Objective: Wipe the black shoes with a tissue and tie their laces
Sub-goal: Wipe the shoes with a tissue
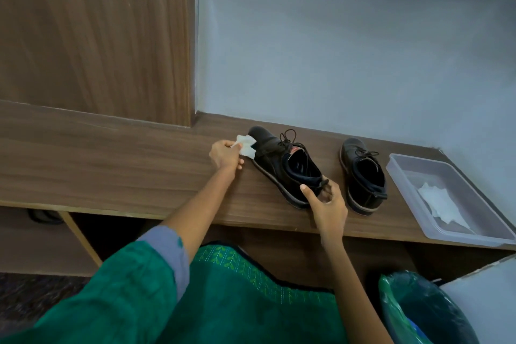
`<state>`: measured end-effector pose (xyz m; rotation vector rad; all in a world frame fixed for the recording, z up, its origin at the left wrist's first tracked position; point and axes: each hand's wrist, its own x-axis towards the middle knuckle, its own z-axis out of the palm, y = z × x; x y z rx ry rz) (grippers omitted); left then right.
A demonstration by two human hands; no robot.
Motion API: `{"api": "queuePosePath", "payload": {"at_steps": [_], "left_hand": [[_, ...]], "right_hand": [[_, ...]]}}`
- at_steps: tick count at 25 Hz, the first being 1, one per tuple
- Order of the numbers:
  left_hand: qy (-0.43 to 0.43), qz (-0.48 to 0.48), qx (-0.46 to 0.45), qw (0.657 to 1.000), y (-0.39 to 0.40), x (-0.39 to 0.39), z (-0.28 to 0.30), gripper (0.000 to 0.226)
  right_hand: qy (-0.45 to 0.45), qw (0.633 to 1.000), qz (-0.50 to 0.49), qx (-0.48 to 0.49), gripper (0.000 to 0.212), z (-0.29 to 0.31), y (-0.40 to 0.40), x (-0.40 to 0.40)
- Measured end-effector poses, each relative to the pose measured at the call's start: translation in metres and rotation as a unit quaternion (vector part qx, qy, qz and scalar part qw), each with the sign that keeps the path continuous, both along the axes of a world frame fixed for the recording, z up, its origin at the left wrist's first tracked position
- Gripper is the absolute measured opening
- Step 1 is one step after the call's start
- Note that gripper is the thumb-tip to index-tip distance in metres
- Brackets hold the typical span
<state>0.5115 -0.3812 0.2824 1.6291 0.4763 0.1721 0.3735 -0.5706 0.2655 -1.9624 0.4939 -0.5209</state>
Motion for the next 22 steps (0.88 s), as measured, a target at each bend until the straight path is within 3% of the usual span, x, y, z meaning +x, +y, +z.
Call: {"api": "queuePosePath", "payload": {"at_steps": [3, 8, 22], "left_hand": [[0.034, -0.029, 0.020, 0.999, -0.005, 0.030, -0.004, 0.025], [0.042, -0.089, 0.061, 0.993, -0.010, 0.031, -0.014, 0.008], [0.096, -0.289, 0.022, 0.952, -0.064, -0.094, -0.018, 0.016]], "right_hand": [[0.021, 0.999, 0.005, -0.032, 0.056, -0.003, -0.007, 0.002], [0.018, 0.998, 0.008, -0.064, 0.054, -0.006, -0.011, 0.003], [0.041, 0.995, -0.014, -0.086, 0.045, 0.008, 0.002, -0.003]]}}
